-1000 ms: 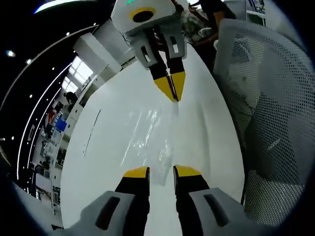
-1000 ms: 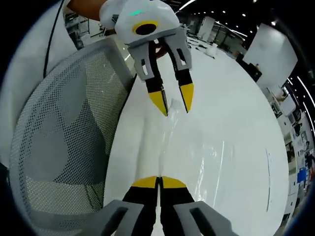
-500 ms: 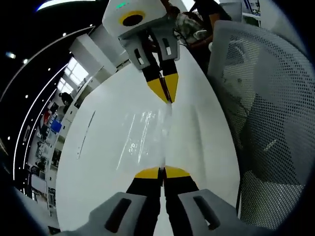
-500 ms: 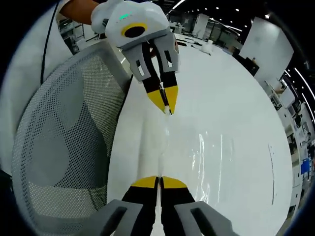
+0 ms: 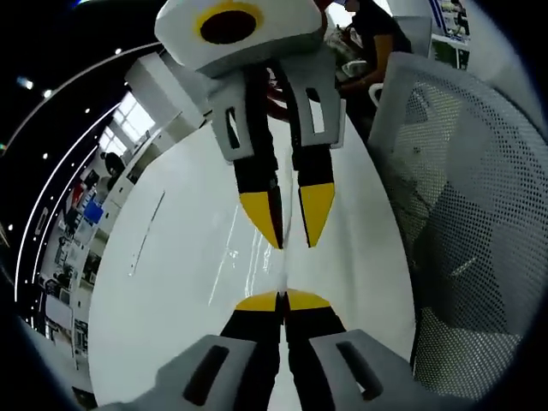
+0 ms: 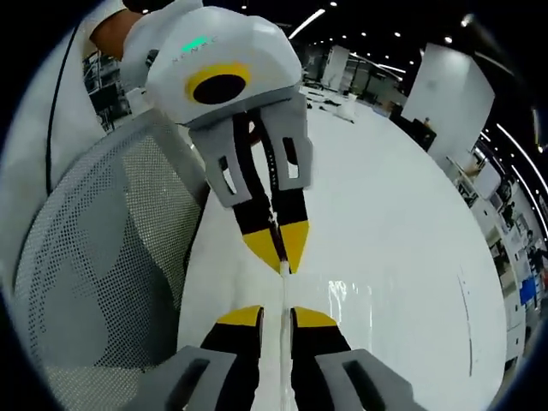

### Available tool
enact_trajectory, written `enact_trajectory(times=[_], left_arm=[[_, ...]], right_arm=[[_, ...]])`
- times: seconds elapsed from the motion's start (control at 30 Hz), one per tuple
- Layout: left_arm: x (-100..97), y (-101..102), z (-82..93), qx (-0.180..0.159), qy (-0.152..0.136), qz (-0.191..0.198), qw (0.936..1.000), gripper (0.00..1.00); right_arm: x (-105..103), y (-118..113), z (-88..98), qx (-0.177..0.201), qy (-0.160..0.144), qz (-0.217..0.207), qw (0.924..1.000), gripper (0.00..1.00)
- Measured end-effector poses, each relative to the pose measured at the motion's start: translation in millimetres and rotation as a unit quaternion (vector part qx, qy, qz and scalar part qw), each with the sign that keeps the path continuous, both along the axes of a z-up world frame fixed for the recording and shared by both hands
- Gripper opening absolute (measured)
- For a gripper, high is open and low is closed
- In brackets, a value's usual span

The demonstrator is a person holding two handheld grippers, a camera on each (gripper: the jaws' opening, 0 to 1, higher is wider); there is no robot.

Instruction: Open the resealable bag by pulling the two sides of the seal apart until the entire bag opening is separated and visibly accessible.

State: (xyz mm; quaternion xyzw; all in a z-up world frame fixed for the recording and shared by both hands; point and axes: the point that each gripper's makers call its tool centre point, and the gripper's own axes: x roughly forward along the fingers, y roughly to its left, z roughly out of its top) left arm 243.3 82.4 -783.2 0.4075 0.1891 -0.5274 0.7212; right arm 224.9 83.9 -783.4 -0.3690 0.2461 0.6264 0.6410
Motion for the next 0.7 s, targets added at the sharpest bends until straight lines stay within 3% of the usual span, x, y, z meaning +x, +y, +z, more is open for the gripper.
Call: enact_trajectory(times=[0.3,0.43,0.53,0.7], left_arm=[[-3.7,-2.4,3.5,0.009,0.0,-0.022,0.9997,0.0],[-8.7,-2.6,0.0,0.004,0.024,-0.02,0.9995,0.0],[-7.0,-3.3,-2.4,0.005,0.036,-0.004,0.9993,0.0],[-4.0,-1.9,-3.3,0.002,0.044,0.0,0.999,0.0]], right_arm=[[3.4,15.2,2.2,0.0,-0.017,0.008,0.9998,0.02],[0.0,12.6,-1.0,-0.013,-0.002,0.001,0.9999,0.0],[1.1,10.8,-3.9,-0.023,0.025,-0.038,0.9987,0.0],[4.3,8.0,-4.4,-0.027,0.023,-0.045,0.9984,0.0]])
